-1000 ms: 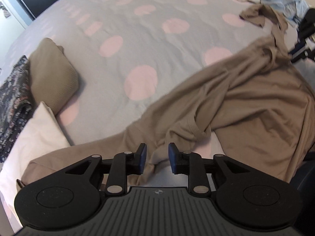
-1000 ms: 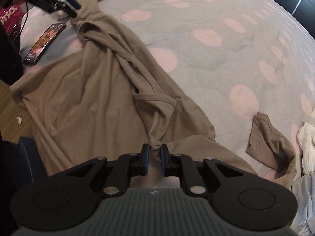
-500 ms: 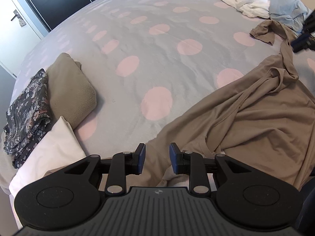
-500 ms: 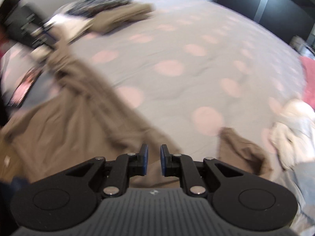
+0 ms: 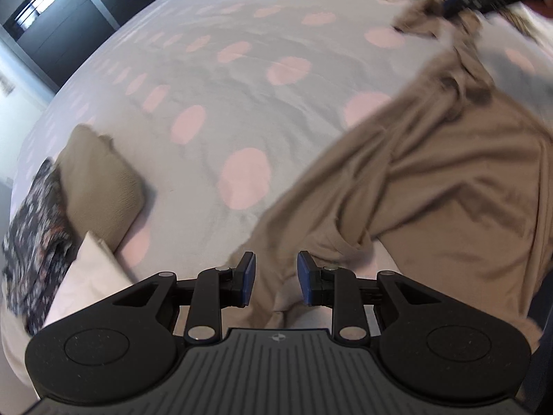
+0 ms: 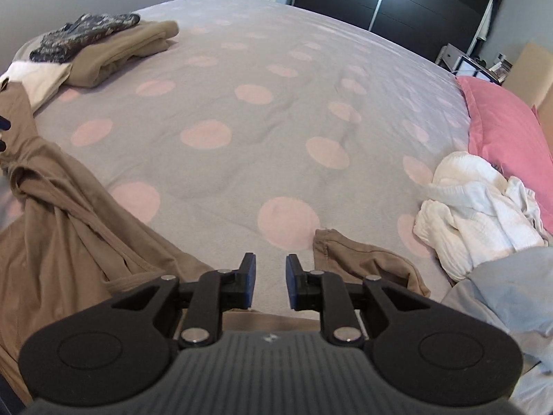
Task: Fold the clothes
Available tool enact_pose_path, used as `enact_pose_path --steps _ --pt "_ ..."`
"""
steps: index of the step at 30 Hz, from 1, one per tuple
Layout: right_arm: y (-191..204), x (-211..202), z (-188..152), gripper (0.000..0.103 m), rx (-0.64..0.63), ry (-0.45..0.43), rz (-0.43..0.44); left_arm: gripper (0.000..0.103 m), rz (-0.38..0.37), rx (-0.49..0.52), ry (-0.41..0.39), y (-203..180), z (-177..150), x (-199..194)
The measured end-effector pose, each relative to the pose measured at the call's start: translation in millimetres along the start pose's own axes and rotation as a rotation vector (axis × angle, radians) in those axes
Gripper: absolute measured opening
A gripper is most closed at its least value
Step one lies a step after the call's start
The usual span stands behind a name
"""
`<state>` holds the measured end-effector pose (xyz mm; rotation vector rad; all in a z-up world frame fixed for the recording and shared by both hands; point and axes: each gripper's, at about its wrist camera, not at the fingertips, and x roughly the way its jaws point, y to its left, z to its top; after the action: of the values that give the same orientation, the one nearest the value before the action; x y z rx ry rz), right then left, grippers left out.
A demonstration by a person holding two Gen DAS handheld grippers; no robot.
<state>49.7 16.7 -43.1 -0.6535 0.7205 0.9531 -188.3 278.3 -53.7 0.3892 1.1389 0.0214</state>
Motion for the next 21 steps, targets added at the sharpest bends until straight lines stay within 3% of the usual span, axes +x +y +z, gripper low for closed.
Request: enact_pose_path --steps 4,7,9,12,16,17,18,21 --pt "7 5 -2 0.022 -0.095 0.015 0.048 0.024 0.014 0.093 0.018 -15 1 17" --pt "13 11 -2 0.024 -0.143 0.027 0.109 0.024 -0.003 0.101 0.034 -16 4 30" --pt "21 12 -2 0.034 -0.178 0.028 0.177 0.024 -0.022 0.117 0.035 -18 7 35" --pt "39 17 -4 0.034 -0.249 0.044 0.245 0.026 -0.030 0.149 0.044 -25 10 42" --pt "56 36 -11 0.034 -0.302 0.112 0.244 0.026 -0.043 0.179 0.072 -32 9 51" --pt "59 38 -13 0.026 -0.307 0.119 0.266 0.026 -0.045 0.187 0.077 -34 8 52" --pt "62 36 -15 0.020 -0.318 0.120 0.318 0.026 -0.048 0.190 0.080 -35 6 52" --pt "74 19 -22 0.021 -0.376 0.102 0.484 0.026 -0.051 0.188 0.085 -34 4 51"
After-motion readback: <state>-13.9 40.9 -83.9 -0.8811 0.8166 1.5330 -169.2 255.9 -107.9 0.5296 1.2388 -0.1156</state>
